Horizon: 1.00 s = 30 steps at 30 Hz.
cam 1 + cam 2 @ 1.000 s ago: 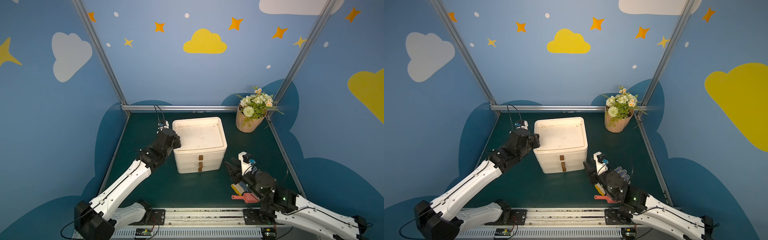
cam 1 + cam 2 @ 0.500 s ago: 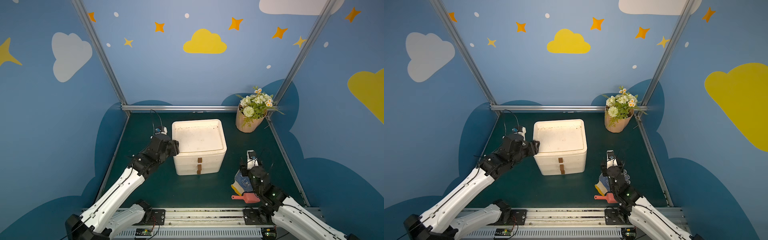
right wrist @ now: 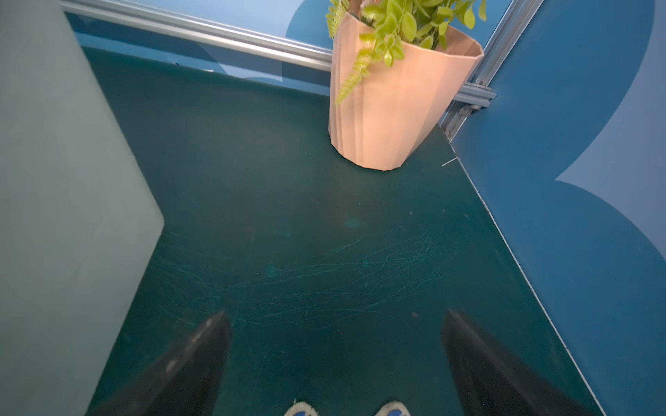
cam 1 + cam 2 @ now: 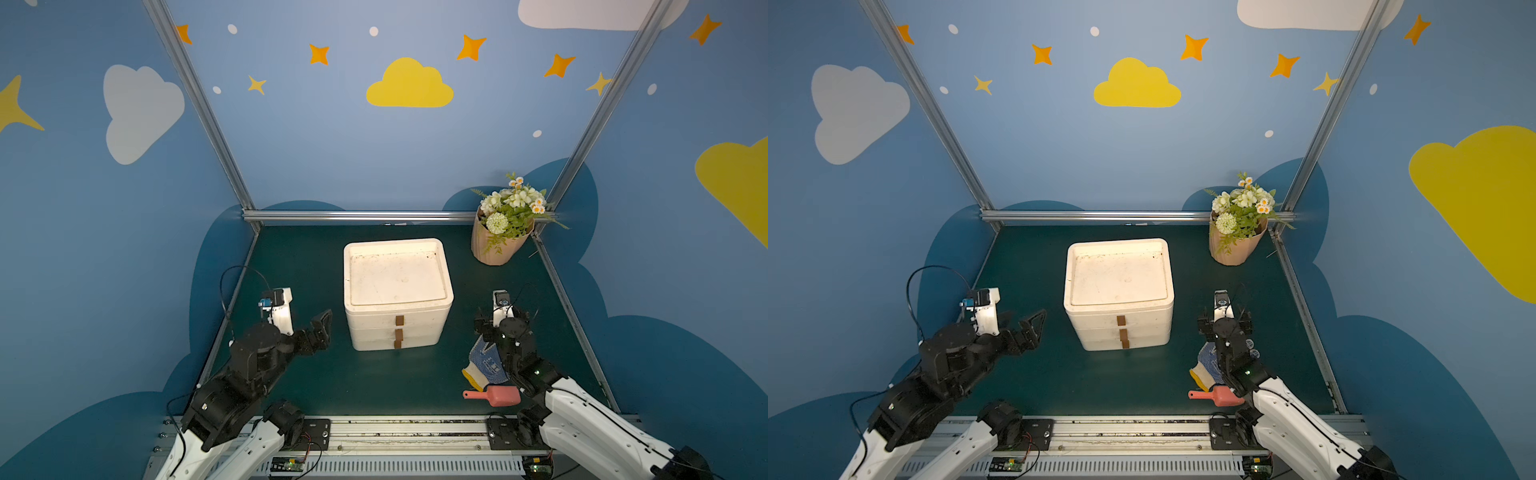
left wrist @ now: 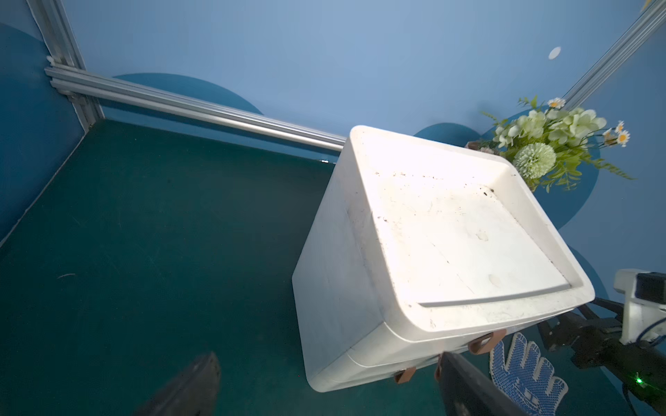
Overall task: Place the umbrella in the drawer by color
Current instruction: Reset both arms
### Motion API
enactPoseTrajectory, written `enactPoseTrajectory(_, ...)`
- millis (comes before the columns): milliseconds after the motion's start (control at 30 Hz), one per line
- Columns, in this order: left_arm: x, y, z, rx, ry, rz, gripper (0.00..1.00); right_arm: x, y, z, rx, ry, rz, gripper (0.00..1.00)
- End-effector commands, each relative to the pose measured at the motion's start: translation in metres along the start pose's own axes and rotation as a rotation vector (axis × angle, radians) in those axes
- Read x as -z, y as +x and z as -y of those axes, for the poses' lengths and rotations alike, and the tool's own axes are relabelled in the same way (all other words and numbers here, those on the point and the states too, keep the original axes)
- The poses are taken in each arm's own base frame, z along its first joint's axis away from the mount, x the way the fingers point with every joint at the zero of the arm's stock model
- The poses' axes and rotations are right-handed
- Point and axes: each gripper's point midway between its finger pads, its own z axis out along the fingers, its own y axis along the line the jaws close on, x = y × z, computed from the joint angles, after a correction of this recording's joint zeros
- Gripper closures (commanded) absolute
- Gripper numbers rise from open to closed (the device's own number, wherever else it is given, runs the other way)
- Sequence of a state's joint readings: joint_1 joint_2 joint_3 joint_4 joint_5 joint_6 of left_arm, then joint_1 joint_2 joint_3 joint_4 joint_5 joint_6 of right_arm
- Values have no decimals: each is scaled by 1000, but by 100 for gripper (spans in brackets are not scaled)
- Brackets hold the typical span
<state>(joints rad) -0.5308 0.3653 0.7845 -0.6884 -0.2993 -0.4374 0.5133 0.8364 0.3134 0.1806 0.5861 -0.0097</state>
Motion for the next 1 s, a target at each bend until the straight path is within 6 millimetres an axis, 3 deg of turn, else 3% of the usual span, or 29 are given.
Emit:
enactPoseTrajectory(0, 6, -3, 7, 4, 103, 126, 0, -24, -16, 5, -17, -11, 5, 2)
enactPoseTrajectory(167, 32, -10, 0, 49, 166, 323, 0, -83, 23, 25, -135, 20, -163, 2)
enactPoseTrajectory(333, 21, -3, 1, 74, 145, 234, 0, -109, 14, 43, -82, 110, -188, 2)
enactPoseTrajectory(400, 19, -2, 5, 71, 169, 224, 0, -114, 23, 58, -171, 163, -107, 2)
enactPoseTrajectory(467, 19, -2, 4, 78, 170, 231, 0, -111, 17, 50, -165, 97, -12, 2)
enactPoseTrajectory(633, 22, -5, -2, 100, 161, 295, 0, -105, 24, 27, -97, -41, -17, 2)
enactPoseTrajectory(733, 20, -6, -5, 108, 159, 320, 0, -119, 29, 32, -149, -62, -107, 2)
enactPoseTrajectory(967, 8, -1, -11, 127, 115, 276, 0, -118, 31, 36, -169, -88, -117, 2)
